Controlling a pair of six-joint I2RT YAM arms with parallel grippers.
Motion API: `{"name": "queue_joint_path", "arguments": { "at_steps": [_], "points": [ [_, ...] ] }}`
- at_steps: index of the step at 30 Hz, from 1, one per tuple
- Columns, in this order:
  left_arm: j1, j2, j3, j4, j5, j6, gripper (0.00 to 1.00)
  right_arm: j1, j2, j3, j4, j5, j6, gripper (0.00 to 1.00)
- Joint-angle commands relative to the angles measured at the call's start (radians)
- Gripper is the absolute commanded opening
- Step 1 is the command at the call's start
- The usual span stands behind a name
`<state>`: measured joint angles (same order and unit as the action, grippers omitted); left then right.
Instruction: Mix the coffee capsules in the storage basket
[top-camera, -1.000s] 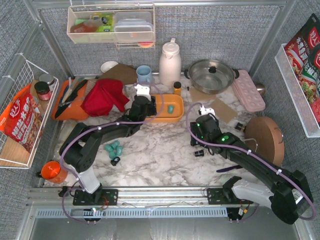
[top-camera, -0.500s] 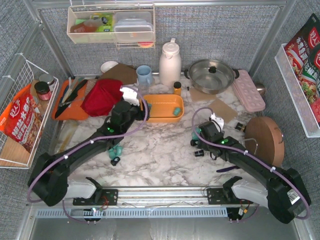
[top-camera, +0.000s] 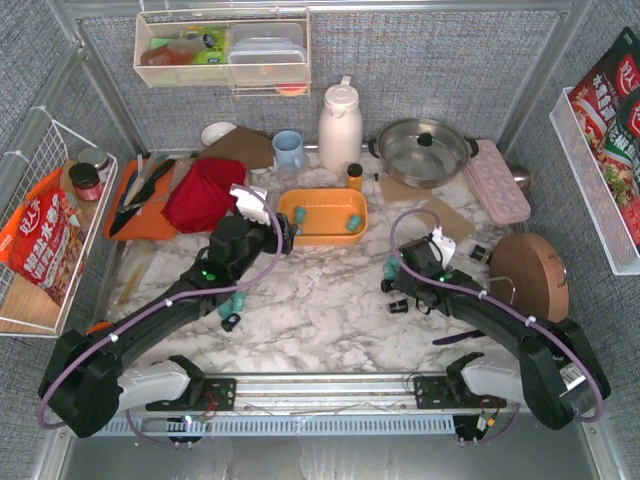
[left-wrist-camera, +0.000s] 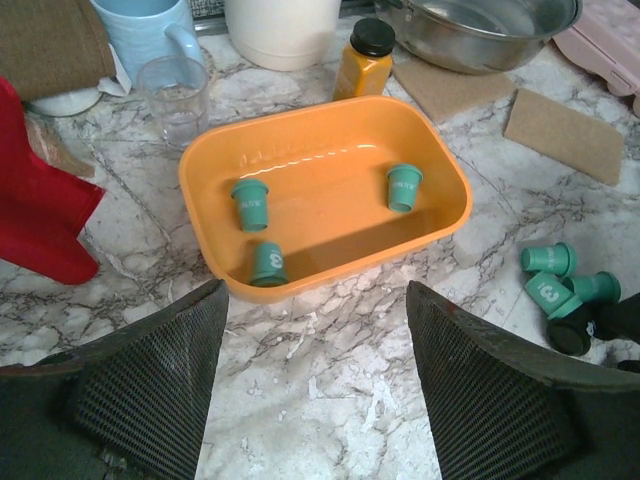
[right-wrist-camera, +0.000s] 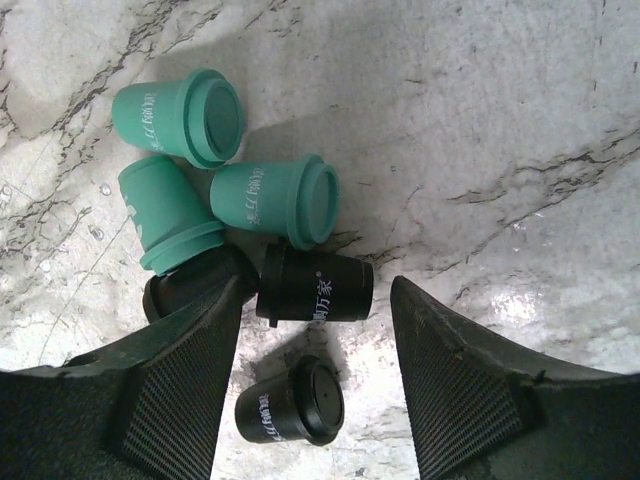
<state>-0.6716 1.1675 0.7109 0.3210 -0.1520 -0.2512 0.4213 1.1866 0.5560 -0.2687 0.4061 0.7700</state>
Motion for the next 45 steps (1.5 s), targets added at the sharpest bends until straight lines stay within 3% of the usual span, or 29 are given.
{"name": "queue_joint_path", "arguments": {
  "at_steps": [1,14,19,24,32,38,42,45],
  "points": [
    [0.001,-0.011,-0.012,0.035,0.022,-0.003,0.81,-0.001,0.026,-0.009,0.038,-0.010,0.052,0.65],
    [0.001,0.003,-0.019,0.042,0.030,-0.020,0.82,-0.020,0.042,-0.033,0.069,-0.006,0.036,0.49],
    [0.001,0.009,-0.014,0.040,0.033,-0.022,0.82,-0.022,0.014,-0.024,0.052,-0.002,-0.017,0.34],
    [0.000,0.009,-0.011,0.036,0.043,-0.022,0.83,-0.024,-0.004,0.011,0.001,-0.016,-0.082,0.33],
    [0.001,0.013,-0.025,0.071,0.137,0.063,0.84,-0.023,-0.072,0.197,-0.106,-0.269,-0.404,0.33],
    [-0.002,0.023,-0.079,0.151,0.353,0.184,0.84,-0.022,-0.114,0.277,-0.069,-0.521,-0.618,0.33],
    [-0.037,-0.007,-0.275,0.475,0.620,0.449,0.88,-0.021,-0.134,0.276,0.078,-0.721,-0.674,0.33],
    [-0.076,-0.015,-0.412,0.663,0.735,0.677,0.98,-0.010,-0.124,0.299,0.116,-0.938,-0.778,0.34]
  ]
}}
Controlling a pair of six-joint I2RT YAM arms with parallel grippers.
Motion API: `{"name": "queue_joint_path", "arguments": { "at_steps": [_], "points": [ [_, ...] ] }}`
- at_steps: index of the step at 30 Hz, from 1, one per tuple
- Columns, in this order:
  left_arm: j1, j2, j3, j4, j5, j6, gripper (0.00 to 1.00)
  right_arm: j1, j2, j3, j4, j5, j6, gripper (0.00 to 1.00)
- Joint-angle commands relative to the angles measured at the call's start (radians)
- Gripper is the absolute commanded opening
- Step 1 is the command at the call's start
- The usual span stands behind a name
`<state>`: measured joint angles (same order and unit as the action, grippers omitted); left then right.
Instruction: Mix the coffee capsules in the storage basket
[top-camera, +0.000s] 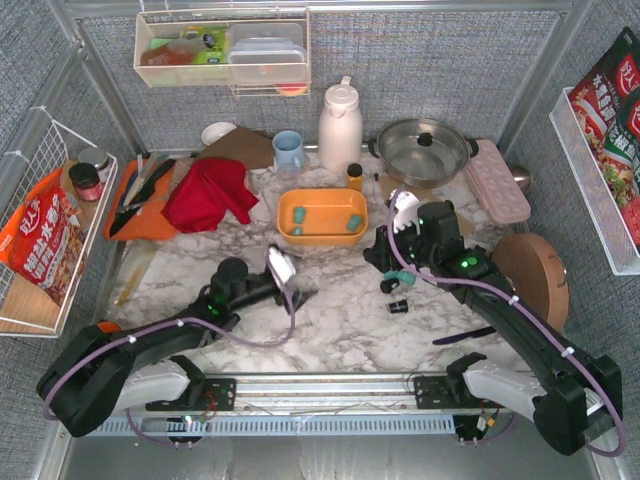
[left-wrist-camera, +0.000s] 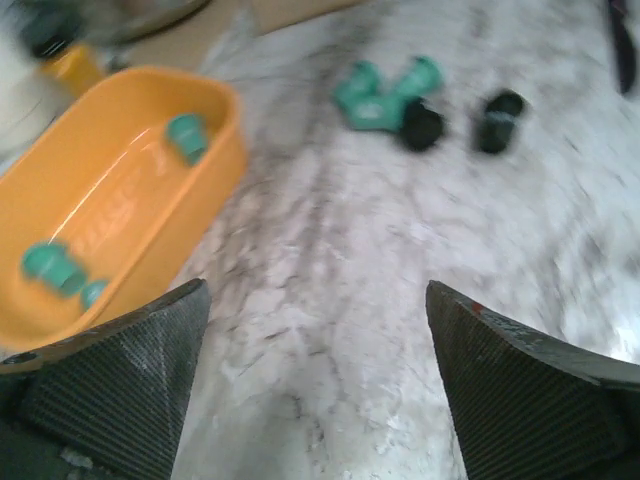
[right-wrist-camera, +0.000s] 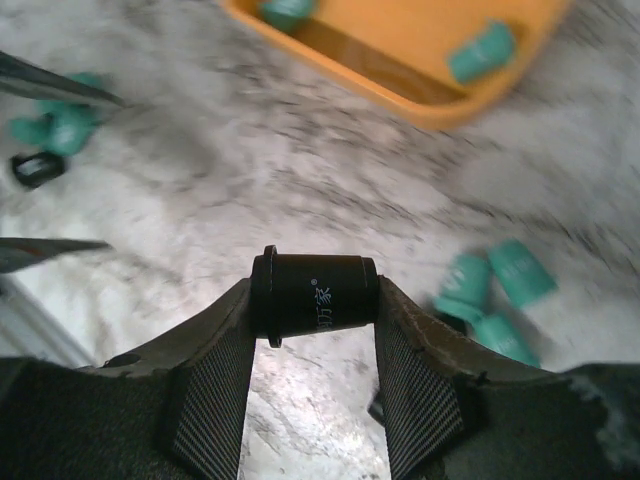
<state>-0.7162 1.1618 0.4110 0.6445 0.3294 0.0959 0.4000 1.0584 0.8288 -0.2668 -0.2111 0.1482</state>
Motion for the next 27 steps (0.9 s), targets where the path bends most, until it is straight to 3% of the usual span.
{"name": "queue_joint_path", "arguments": {
  "at_steps": [1,6,10,16,21,27],
  "points": [
    [-0.033,-0.006,-0.114,0.350,0.237,0.307,0.99,0.018,0.006,0.033,0.114,-0.369,-0.205,0.34],
    [-0.033,-0.020,-0.013,0.181,0.211,0.150,0.99,0.081,-0.011,0.010,0.132,-0.449,-0.489,0.34],
    [-0.032,-0.036,0.017,0.178,0.212,-0.027,0.99,0.136,-0.027,-0.043,0.193,-0.473,-0.691,0.34],
    [-0.033,-0.123,0.031,0.089,0.145,-0.322,0.95,0.192,-0.056,-0.116,0.309,-0.413,-0.839,0.35],
    [-0.033,-0.170,0.084,-0.050,0.000,-0.519,0.87,0.220,-0.079,-0.214,0.433,-0.363,-1.042,0.34],
    [-0.033,-0.103,0.180,-0.197,-0.045,-0.670,0.83,0.245,-0.077,-0.242,0.498,-0.297,-1.117,0.31]
  ]
}}
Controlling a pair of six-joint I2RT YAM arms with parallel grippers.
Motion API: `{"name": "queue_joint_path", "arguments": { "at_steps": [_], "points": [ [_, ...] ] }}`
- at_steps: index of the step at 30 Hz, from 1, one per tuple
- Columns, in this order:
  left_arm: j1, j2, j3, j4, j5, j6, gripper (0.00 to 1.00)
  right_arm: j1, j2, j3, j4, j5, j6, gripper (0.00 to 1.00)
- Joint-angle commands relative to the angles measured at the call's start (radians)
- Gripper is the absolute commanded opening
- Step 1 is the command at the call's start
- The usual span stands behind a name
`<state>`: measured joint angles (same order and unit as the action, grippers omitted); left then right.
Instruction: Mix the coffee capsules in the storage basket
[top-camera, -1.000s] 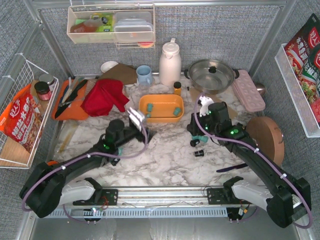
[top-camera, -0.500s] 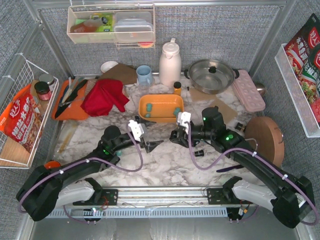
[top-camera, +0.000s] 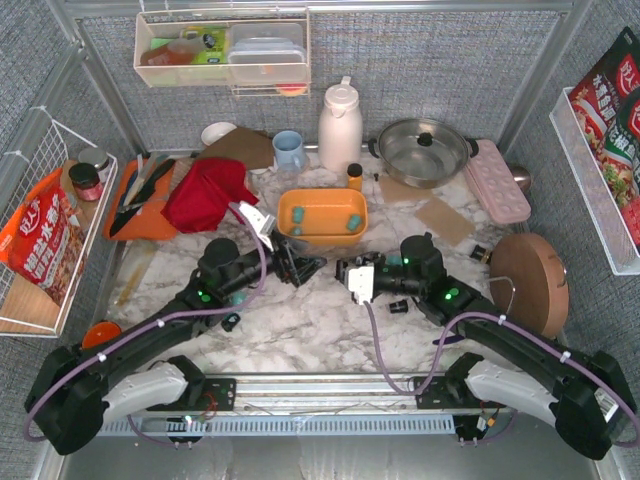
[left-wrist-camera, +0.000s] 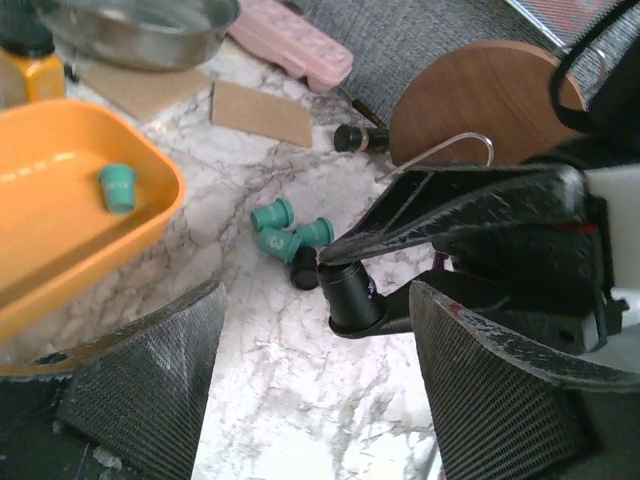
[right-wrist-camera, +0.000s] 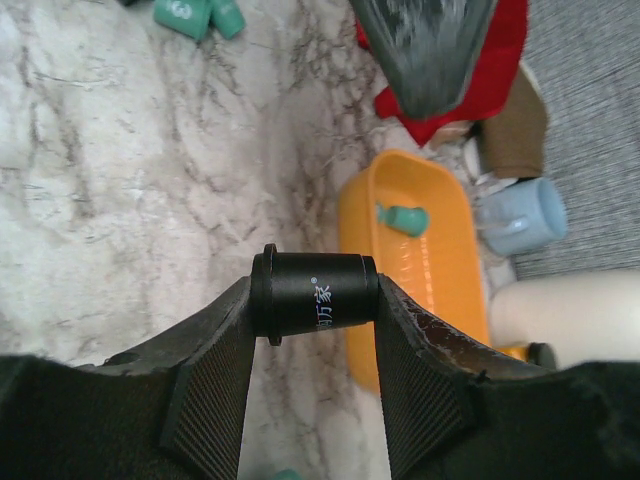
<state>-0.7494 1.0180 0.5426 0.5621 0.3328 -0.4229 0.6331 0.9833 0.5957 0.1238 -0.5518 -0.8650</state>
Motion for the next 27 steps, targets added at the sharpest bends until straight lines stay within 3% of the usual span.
{"name": "queue_joint_path", "arguments": {
  "at_steps": [1,12,27],
  "points": [
    [0.001,0.059,0.068,-0.135,-0.046,-0.172,0.82,0.015,-0.002,-0.012,0.117,0.054,-0.111,0.31],
    [0.001,0.180,0.144,-0.085,0.031,-0.264,0.63,0.018,0.015,-0.009,0.126,0.068,-0.130,0.29],
    [-0.053,0.275,0.156,-0.011,0.003,-0.194,0.57,0.019,0.021,0.000,0.126,0.046,-0.096,0.29]
  ]
}}
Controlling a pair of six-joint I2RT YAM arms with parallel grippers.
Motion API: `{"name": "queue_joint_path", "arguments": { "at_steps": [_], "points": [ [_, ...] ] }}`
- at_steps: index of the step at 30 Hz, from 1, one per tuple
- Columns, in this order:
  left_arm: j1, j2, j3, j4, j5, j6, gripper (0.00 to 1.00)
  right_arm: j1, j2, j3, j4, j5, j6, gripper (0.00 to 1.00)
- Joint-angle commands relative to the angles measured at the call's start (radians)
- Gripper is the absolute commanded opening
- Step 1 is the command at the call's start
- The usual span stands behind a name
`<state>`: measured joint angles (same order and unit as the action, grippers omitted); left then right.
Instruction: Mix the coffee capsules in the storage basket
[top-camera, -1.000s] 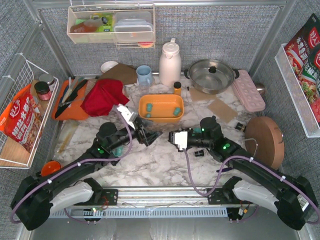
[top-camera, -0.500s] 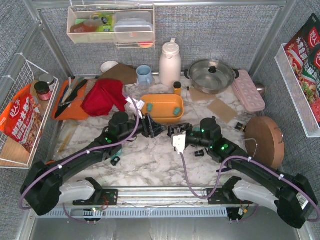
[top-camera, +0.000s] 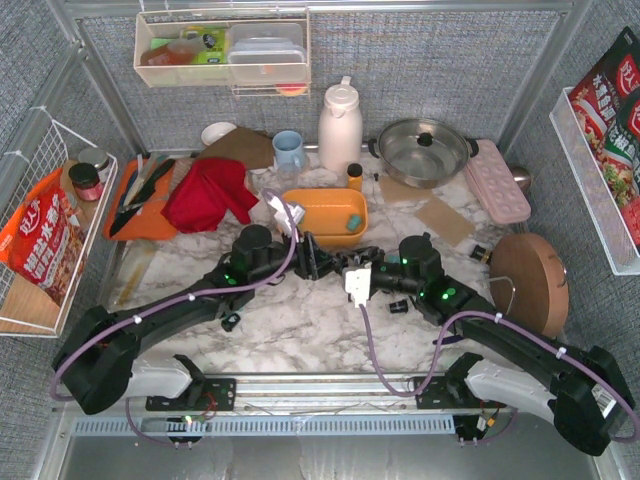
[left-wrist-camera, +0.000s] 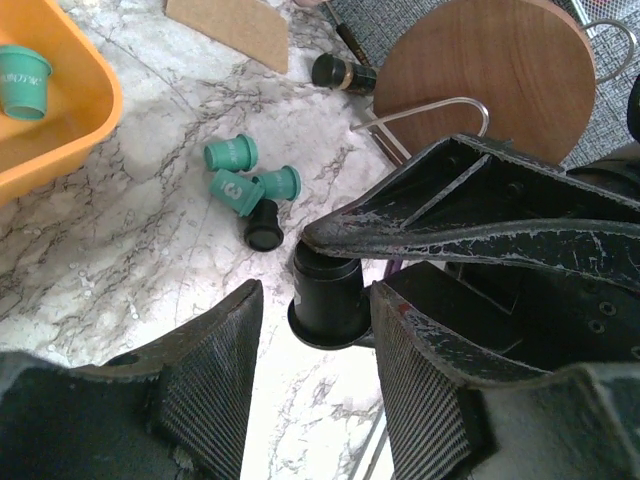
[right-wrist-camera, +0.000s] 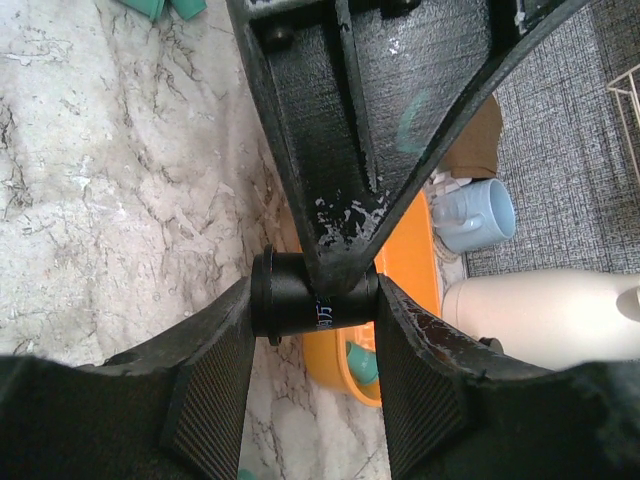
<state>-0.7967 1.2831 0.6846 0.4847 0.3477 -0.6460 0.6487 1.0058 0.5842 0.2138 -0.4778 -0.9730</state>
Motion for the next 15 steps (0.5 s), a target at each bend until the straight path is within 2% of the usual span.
{"name": "queue_joint_path", "arguments": {
  "at_steps": [1,9,15],
  "points": [
    [-0.009,0.014,0.016,0.070,-0.014,0.031,0.57,0.002,-0.003,0.012,0.035,-0.030,0.014,0.29],
    [-0.028,0.055,0.040,0.082,0.000,0.029,0.56,0.005,0.007,0.016,0.036,-0.039,0.022,0.29],
    [-0.037,0.078,0.049,0.075,0.010,0.032,0.50,0.005,0.009,0.022,0.038,-0.037,0.023,0.29]
  ]
}}
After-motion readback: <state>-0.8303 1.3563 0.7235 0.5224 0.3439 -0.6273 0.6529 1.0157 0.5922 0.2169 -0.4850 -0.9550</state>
